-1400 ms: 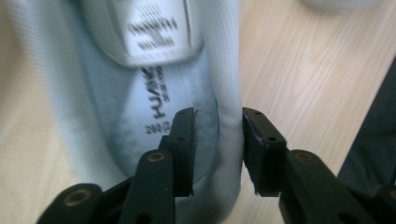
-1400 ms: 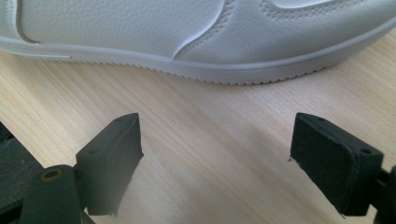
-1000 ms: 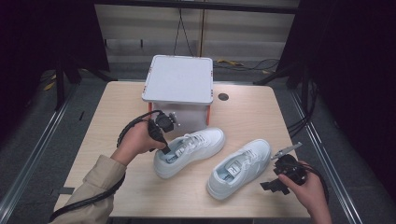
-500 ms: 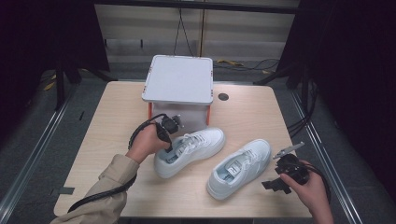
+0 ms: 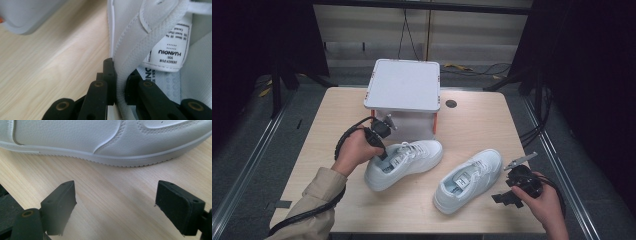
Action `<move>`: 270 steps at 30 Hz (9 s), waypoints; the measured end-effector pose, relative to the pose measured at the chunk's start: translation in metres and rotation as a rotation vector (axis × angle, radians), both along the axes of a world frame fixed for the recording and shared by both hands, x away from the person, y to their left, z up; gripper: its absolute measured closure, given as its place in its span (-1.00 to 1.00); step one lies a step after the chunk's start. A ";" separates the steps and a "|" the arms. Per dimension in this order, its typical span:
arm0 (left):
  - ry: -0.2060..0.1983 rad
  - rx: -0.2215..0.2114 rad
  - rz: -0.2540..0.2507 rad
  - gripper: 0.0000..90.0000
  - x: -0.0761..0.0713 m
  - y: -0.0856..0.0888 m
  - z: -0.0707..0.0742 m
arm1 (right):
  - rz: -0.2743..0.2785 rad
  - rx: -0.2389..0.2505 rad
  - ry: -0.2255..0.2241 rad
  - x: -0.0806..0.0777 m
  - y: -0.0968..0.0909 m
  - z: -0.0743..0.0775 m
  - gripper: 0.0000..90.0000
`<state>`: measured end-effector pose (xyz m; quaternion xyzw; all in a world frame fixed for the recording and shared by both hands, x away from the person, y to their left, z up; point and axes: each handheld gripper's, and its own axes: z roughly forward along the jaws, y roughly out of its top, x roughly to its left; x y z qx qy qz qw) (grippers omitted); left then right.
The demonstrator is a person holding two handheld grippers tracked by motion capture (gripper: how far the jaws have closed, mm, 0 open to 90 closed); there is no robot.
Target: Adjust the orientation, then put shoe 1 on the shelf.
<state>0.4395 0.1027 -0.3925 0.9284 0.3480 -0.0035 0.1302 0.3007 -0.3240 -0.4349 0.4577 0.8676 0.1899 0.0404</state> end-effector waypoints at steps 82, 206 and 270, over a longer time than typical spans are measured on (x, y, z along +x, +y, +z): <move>0.097 0.019 -0.408 0.55 -0.056 0.005 -0.024 | 0.035 0.113 -0.206 0.205 0.196 0.134 0.50; -0.269 -0.173 -0.016 1.00 0.057 -0.023 -0.022 | 0.067 0.111 -0.262 0.224 0.200 0.114 0.60; -0.184 -0.201 0.039 -0.44 0.099 -0.006 0.084 | 0.136 0.013 -0.069 0.110 0.132 0.064 -0.21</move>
